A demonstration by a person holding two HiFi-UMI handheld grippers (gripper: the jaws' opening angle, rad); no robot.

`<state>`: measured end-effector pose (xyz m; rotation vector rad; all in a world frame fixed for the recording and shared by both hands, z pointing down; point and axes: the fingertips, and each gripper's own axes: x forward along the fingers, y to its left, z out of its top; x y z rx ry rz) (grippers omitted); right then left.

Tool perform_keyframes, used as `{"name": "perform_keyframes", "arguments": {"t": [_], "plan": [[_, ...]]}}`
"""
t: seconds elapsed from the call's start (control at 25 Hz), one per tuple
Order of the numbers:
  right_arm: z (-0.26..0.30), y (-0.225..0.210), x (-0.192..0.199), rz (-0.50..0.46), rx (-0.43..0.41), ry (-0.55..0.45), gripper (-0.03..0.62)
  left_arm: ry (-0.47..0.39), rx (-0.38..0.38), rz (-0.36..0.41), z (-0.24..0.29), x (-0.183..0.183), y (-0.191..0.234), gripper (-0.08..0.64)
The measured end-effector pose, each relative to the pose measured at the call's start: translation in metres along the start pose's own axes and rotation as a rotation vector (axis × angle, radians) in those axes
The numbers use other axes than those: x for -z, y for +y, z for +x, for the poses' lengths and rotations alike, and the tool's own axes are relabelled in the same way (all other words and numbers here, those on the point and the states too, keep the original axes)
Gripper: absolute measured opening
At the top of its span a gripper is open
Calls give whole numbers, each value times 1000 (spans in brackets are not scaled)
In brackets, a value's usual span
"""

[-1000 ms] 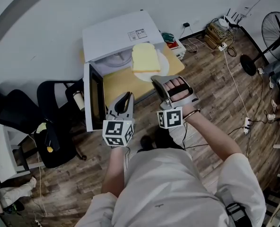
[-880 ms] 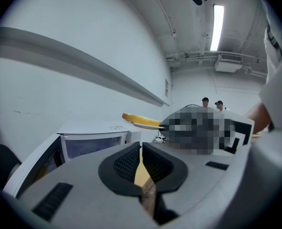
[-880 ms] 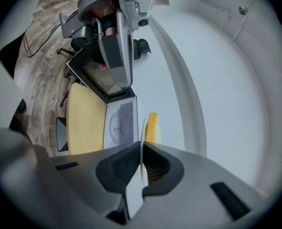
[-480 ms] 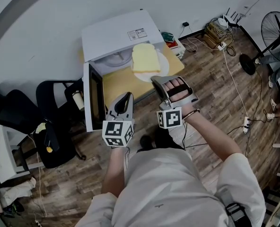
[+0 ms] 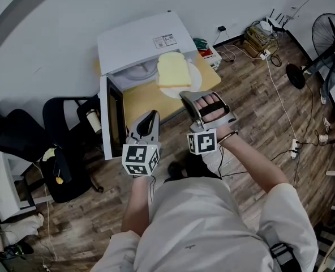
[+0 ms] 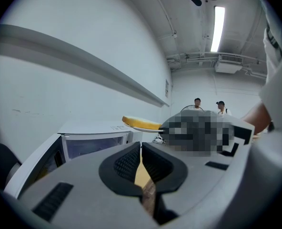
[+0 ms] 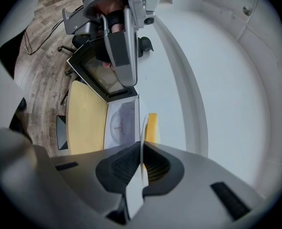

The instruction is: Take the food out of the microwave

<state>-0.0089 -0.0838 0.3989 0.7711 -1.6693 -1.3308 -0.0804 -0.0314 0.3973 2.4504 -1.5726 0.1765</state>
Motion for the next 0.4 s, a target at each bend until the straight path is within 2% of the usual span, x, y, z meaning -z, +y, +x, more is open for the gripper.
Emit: {"name": "perform_keyframes", "arguments": {"t": [0.4], "plan": [[5,0,-2,-3,3,8,12,1,5,4,2,-1,7,15]]}}
